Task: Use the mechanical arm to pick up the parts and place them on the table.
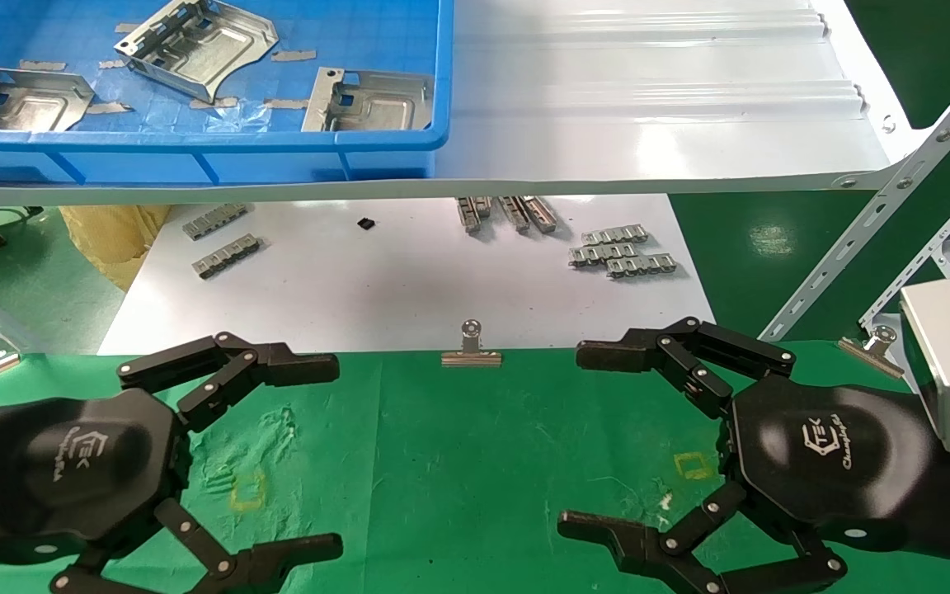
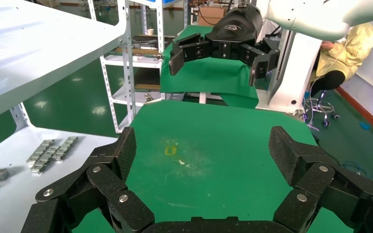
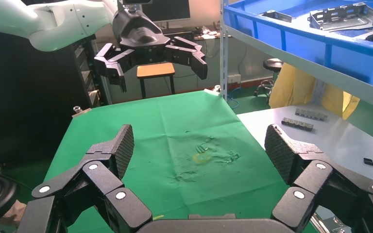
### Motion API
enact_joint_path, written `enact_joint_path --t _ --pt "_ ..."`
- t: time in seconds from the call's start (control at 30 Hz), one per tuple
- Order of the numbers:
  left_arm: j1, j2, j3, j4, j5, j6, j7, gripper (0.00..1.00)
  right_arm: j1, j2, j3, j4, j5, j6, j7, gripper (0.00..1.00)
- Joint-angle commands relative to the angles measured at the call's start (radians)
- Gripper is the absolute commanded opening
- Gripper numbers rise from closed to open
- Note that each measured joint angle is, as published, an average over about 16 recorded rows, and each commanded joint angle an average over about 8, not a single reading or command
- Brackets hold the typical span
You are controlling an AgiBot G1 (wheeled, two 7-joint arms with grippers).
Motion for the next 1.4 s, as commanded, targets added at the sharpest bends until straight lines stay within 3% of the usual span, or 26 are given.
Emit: enact_joint_path --t 0.03,0.93,0.97,1.23,1.4 --pt "0.0 0.0 0.0 0.0 0.0 0.0 0.0 1.0 0.0 0.0 0.0 0.0 0.0 0.0 0.0 1.0" --pt "0.0 0.0 0.0 0.0 0.0 0.0 0.0 1.0 0.0 0.0 0.0 0.0 0.0 0.0 0.0 1.0" --pt "0.0 0.0 0.0 0.0 0.0 0.0 0.0 1.0 0.0 0.0 0.0 0.0 0.0 0.0 0.0 0.97" --pt "0.0 0.0 0.0 0.0 0.0 0.0 0.0 1.0 0.0 0.0 0.0 0.0 0.0 0.0 0.0 0.0" --pt "0.0 0.0 0.0 0.0 0.0 0.0 0.0 1.0 0.0 0.0 0.0 0.0 0.0 0.0 0.0 0.0"
